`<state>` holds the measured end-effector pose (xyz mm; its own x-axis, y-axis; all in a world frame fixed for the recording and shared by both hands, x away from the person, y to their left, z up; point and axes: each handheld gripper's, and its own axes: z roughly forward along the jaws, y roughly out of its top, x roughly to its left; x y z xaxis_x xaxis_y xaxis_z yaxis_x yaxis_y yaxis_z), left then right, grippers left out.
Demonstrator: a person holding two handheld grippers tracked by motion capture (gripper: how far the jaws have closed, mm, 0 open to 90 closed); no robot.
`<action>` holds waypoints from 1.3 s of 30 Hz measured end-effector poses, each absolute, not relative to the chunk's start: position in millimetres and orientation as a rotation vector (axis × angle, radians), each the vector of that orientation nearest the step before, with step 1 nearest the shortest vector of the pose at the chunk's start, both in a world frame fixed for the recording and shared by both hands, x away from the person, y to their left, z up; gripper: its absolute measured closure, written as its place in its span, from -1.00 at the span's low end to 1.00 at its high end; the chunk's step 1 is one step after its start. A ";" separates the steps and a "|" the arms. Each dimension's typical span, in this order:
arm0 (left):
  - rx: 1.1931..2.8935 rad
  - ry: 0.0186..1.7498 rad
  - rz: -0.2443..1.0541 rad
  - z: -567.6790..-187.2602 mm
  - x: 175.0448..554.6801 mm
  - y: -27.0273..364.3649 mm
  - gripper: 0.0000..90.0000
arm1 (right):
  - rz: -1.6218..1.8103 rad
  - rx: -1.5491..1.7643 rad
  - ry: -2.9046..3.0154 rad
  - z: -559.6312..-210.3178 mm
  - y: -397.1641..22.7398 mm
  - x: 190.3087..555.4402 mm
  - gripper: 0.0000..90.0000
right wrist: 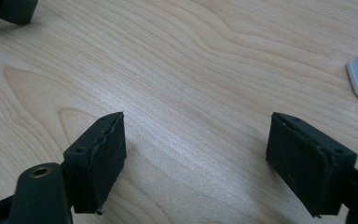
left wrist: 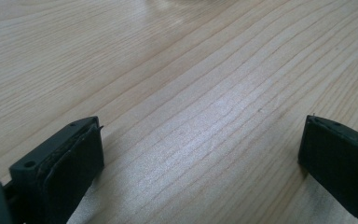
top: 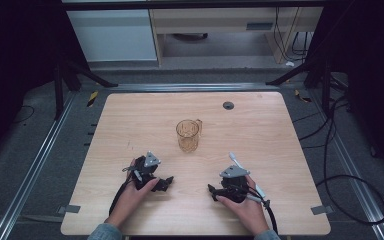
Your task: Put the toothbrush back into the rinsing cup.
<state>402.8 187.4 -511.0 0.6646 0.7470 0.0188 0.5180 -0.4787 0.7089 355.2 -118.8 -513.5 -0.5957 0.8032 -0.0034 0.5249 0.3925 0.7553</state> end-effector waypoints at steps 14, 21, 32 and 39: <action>2.189 0.974 0.429 -510.9 401.9 187.4 -1.00 | 0.953 1.113 2.299 -469.8 -146.0 346.9 -0.81; 2.190 0.973 0.429 -510.9 402.0 187.4 -1.00 | 0.782 1.138 2.328 -428.3 -181.3 348.7 -0.59; 2.184 0.976 0.428 -511.1 401.0 187.1 -1.00 | 0.627 1.230 2.432 -387.3 -206.1 377.6 -0.22; 2.186 0.974 0.430 -511.1 401.4 187.0 -1.00 | 0.570 1.230 2.468 -360.1 -207.3 392.1 -0.18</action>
<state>401.4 187.0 -511.1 0.6627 0.7486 0.0180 0.5181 -0.4757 0.7108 392.1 -207.3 -360.1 -0.5761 0.8102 -0.1083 0.6807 0.5488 0.4853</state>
